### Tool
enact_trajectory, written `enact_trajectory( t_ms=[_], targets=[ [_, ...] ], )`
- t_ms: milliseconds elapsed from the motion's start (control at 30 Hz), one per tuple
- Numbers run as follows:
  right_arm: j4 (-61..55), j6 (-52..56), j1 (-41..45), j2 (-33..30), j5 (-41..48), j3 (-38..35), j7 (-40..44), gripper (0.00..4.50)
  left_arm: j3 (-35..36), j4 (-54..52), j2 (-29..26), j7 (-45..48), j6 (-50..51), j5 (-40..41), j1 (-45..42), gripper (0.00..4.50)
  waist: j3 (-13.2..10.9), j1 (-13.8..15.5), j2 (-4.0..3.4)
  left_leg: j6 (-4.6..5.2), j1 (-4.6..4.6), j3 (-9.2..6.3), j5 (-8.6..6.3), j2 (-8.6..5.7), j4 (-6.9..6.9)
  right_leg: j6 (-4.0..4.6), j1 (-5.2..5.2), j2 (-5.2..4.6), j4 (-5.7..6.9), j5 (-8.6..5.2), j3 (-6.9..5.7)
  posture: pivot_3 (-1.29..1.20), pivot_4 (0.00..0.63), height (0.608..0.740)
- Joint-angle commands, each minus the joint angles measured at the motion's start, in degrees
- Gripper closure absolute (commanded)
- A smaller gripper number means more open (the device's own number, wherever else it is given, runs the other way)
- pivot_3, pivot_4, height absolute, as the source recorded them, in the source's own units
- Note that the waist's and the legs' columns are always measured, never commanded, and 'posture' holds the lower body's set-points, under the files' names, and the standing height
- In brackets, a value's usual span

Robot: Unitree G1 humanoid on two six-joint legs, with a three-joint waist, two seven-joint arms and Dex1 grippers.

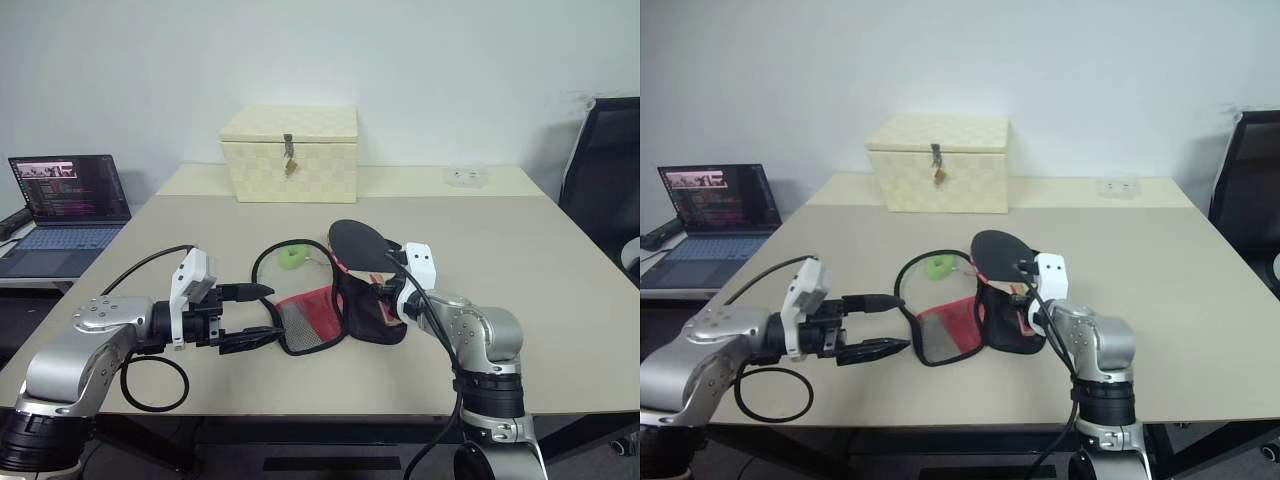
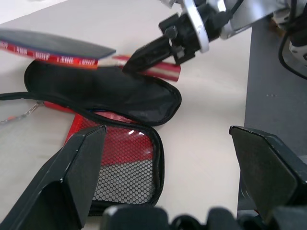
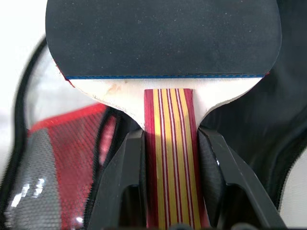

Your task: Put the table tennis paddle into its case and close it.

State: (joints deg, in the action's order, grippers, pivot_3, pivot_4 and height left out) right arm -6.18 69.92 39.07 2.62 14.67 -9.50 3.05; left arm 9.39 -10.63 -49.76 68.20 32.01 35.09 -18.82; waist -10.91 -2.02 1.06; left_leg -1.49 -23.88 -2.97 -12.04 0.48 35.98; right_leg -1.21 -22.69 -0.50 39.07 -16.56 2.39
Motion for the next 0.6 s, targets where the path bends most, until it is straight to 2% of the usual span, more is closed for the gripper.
enact_trajectory(
  t_ms=[33,233,533,600],
  targets=[
    [0.5,-4.6,0.01,-0.58,-0.62,0.47,-0.63,3.42,2.19,-1.8,-1.08,-0.33,-0.42,0.84,-0.03,0.0,0.0,-0.04,0.0,0.0,0.0,0.01,0.0,0.01,0.0,0.0,-0.01,0.0,0.0,0.0,0.01,0.0,0.15,0.74],
    [3.12,-8.44,-0.45,-1.03,-2.37,1.59,-2.26,3.42,1.8,-1.98,-0.78,-0.82,-0.47,0.7,-0.15,0.0,0.0,-0.27,0.0,0.0,0.0,0.08,0.0,0.07,-0.01,0.01,-0.04,0.01,0.02,0.0,0.02,0.0,0.15,0.74],
    [3.19,-7.13,-1.15,-0.31,-2.21,2.85,-2.8,3.42,1.26,-1.61,-0.88,-0.76,-0.63,0.5,-0.44,0.0,0.0,-0.33,0.0,0.0,0.0,0.06,0.0,0.07,-0.01,0.01,-0.05,0.02,0.02,0.0,0.03,0.0,0.15,0.74],
    [2.93,-6.79,-1.27,0.16,-2.11,2.47,-3.39,2.69,1.22,-1.58,-0.92,-0.76,-0.66,0.47,-0.4,0.0,0.0,-0.33,0.0,0.0,0.0,0.06,0.0,0.07,-0.01,0.01,-0.04,0.02,0.02,0.0,0.03,0.0,0.15,0.74]
  ],
)
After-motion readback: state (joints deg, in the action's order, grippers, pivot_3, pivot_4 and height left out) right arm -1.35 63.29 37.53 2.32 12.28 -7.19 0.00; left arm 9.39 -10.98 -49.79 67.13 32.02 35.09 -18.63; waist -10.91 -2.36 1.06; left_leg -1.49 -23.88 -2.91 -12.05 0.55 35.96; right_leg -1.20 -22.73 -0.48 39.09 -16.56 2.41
